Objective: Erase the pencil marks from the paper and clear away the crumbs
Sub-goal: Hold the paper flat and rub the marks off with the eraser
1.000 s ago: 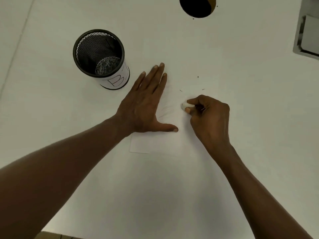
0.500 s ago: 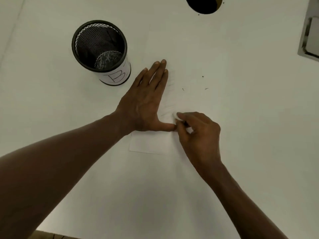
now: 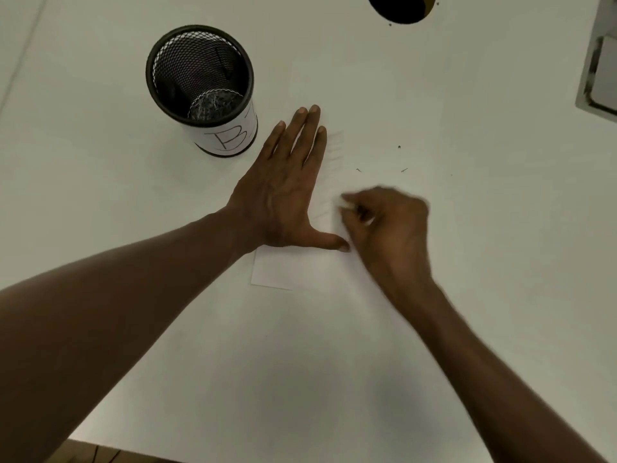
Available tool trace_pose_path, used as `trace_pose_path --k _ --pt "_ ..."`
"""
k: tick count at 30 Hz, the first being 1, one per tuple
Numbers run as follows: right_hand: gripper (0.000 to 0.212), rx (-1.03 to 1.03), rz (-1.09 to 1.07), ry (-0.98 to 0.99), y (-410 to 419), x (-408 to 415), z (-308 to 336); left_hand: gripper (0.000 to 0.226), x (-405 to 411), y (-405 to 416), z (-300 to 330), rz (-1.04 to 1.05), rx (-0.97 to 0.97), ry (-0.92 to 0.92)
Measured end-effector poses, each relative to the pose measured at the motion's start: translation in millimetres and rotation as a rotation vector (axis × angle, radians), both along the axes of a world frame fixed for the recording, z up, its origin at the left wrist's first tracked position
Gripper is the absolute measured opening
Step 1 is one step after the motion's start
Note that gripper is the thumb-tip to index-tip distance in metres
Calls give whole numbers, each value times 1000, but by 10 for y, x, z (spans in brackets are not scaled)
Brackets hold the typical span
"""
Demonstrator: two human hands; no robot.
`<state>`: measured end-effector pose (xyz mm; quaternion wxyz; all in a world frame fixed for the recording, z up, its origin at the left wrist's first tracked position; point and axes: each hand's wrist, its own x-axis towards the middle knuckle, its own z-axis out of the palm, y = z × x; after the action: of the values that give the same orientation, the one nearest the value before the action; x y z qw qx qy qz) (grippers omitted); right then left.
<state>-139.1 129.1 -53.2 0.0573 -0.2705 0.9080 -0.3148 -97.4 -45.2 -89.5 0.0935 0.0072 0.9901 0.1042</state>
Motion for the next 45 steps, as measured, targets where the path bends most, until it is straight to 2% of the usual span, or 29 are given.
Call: trace_pose_path --k 2,6,12,15,19,21,24,28,32,36,40,43,45 --pt "12 5 72 -59 53 184 41 153 7 -5 -2 -1 0 -3" --pt "14 -85 -90 -152 12 -161 -17 154 -5 11 -1 21 -10 -1" --pt "13 -152 -185 -233 83 -63 -61 142 33 -121 18 -72 48 5" --pt "17 -147 -187 -280 83 -154 -91 146 53 -139 -3 -61 17 1" --pt "11 -135 -202 -161 66 -120 -49 149 48 -139 -7 -57 11 14" --pt "6 -85 -101 -77 13 116 -42 150 36 -137 -6 -66 14 10" --pt "2 -36 68 -103 -12 214 -21 152 38 -132 0 -75 7 1" --pt "8 -64 -43 -81 13 -145 -19 156 47 -136 2 -75 -6 1" --pt "12 -31 158 -136 -45 126 4 153 49 -146 4 -80 1 6" --pt "11 -84 -26 -151 -14 -162 -12 155 54 -138 5 -76 -13 1" --pt "10 -24 138 -174 -47 113 24 153 51 -137 -2 -83 -10 2" --pt "10 -76 -98 -163 52 -115 -7 156 59 -139 1 -69 -30 -5" --pt "5 -100 -81 -157 2 -19 -13 154 58 -140 3 -72 -19 -4"
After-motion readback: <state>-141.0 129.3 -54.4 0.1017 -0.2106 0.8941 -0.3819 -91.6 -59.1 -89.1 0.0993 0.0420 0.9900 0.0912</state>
